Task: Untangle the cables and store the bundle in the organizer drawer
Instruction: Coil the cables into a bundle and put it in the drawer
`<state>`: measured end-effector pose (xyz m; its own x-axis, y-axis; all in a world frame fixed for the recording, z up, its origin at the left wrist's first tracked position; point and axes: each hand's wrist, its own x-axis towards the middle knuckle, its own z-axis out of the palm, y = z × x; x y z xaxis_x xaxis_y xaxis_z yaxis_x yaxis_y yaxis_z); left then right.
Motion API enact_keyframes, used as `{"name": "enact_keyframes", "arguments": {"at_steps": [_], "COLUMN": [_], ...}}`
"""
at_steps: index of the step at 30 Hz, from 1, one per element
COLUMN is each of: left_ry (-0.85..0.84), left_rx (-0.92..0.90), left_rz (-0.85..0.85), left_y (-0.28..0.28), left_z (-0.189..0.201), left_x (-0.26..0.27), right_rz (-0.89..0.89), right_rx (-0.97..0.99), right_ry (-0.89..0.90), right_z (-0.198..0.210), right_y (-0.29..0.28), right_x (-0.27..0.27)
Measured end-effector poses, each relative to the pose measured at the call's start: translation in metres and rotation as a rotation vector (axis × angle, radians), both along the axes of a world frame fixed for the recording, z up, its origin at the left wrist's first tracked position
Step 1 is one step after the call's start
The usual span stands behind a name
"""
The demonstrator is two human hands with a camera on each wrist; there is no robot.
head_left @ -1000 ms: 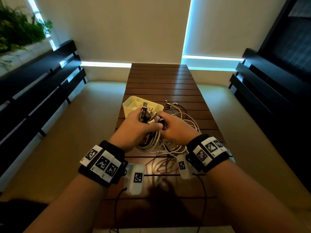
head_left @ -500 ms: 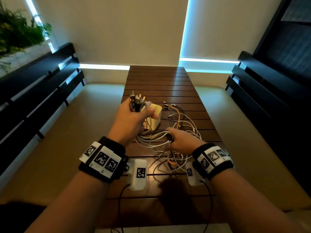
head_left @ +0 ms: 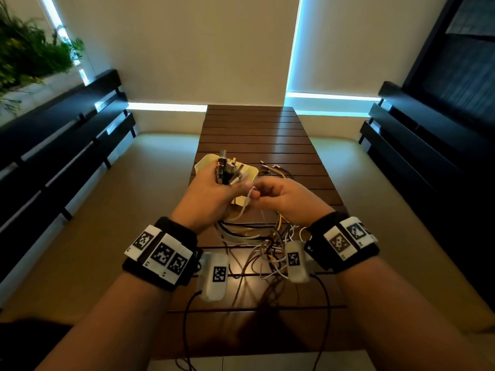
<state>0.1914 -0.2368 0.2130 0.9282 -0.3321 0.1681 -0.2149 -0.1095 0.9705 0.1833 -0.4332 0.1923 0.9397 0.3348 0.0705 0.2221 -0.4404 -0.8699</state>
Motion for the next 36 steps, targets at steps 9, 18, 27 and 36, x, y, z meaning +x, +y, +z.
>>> {"name": "enact_keyframes", "arguments": {"at_steps": [9, 18, 27, 36], "left_ry": [-0.044, -0.06, -0.015, 0.035], "left_rx": [-0.083, -0.073, -0.044, -0.117], "left_rz": [0.07, -0.004, -0.076, -0.113], "left_y": [0.001, -0.012, -0.016, -0.022], "left_z": [-0.006, -0.006, -0.005, -0.004], "left_x": [-0.004, -0.009, -0.009, -0.011], "right_rz": [0.023, -0.158, -0.186, -0.015], "right_rx": [-0.542, 0.012, 0.074, 0.082], "right_ry": [0.193, -0.206, -0.242, -0.13], "right_z": [0.003, 0.051, 0.053, 0.047], "right_y": [-0.002, 0.012, 0.015, 0.029], "right_x": [-0.011, -0.016, -0.014, -0.018]}}
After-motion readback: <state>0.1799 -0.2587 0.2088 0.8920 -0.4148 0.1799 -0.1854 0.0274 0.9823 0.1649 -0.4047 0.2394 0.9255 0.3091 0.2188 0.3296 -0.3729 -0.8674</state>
